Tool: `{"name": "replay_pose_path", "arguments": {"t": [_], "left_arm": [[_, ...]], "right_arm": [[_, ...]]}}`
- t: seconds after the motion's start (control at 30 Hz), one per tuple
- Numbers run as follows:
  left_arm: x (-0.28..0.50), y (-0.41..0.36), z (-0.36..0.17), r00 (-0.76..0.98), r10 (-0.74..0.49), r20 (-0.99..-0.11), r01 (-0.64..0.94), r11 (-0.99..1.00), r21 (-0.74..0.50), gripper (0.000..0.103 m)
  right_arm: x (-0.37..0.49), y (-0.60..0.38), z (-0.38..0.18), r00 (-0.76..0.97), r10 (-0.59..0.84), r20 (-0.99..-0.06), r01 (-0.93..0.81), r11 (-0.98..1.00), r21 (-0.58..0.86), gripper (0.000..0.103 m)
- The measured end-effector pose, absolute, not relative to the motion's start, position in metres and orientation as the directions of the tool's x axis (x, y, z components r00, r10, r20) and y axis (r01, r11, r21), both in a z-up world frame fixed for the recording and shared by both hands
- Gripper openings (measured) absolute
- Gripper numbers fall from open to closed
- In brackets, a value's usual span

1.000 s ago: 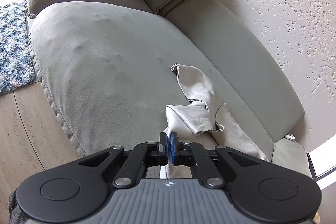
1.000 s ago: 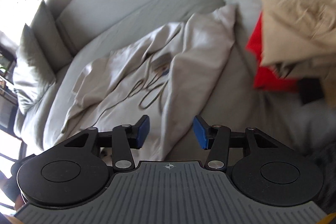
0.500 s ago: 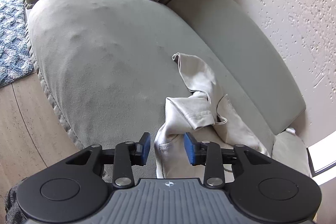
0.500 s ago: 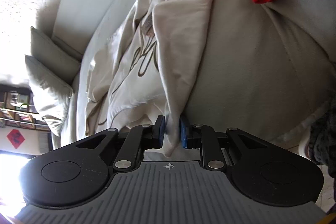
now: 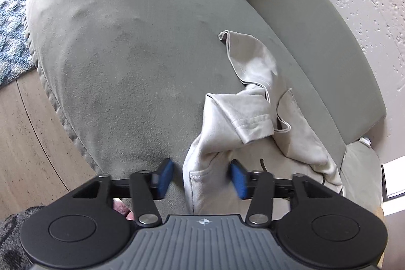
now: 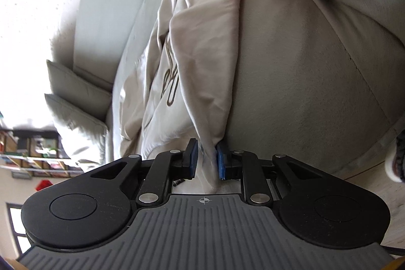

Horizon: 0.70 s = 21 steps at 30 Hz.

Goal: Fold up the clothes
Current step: 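Lift the sweatshirt high with both grippers and shake it out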

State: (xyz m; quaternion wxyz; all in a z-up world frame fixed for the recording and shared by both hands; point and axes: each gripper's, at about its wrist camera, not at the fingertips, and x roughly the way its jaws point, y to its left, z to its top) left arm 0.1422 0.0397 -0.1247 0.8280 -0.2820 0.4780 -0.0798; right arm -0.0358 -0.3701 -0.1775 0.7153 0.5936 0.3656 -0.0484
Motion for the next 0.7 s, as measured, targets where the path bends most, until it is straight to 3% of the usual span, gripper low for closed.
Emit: {"name": "replay_pose_path", "arguments": {"t": [0.07,0.1,0.17,0.33,0.43,0.53,0.67,0.7], "left_arm": [[0.140,0.040,-0.124,0.525,-0.437,-0.730,-0.112,0.815,-0.568,0.004],[0.139,0.040,-0.123,0.522,-0.454,-0.722,-0.100,0.808,-0.581,0.002],[0.137,0.040,-0.121,0.516,-0.475,-0.713,-0.098,0.794,-0.600,0.001],[0.135,0.046,-0.107,0.470,-0.612,-0.636,-0.158,0.650,-0.743,0.000],[0.141,0.040,-0.063,0.484,-0.684,-0.546,-0.127,0.562,-0.818,0.000],[0.134,0.034,0.020,0.558,-0.750,-0.356,0.045,0.456,-0.889,0.000],[0.097,0.041,0.130,0.622,-0.782,-0.038,0.341,0.315,-0.886,0.000],[0.089,0.042,0.145,0.638,-0.769,-0.023,0.363,0.327,-0.873,0.000]], "right_arm": [[-0.037,-0.370,-0.179,0.735,0.363,-0.573,0.506,0.268,0.820,0.021],[-0.036,-0.369,-0.179,0.735,0.361,-0.575,0.509,0.266,0.818,0.019],[-0.034,-0.367,-0.175,0.717,0.348,-0.605,0.517,0.317,0.795,0.004],[-0.038,-0.373,-0.136,0.744,0.248,-0.620,0.471,0.463,0.751,0.001],[-0.032,-0.391,-0.091,0.810,0.251,-0.530,0.391,0.441,0.808,0.001],[-0.029,-0.409,-0.018,0.890,0.218,-0.401,0.273,0.451,0.850,0.001],[-0.073,-0.415,0.102,0.987,0.131,-0.089,0.002,0.549,0.836,0.001],[-0.091,-0.413,0.127,0.995,0.098,-0.006,-0.053,0.590,0.805,0.001]]}}
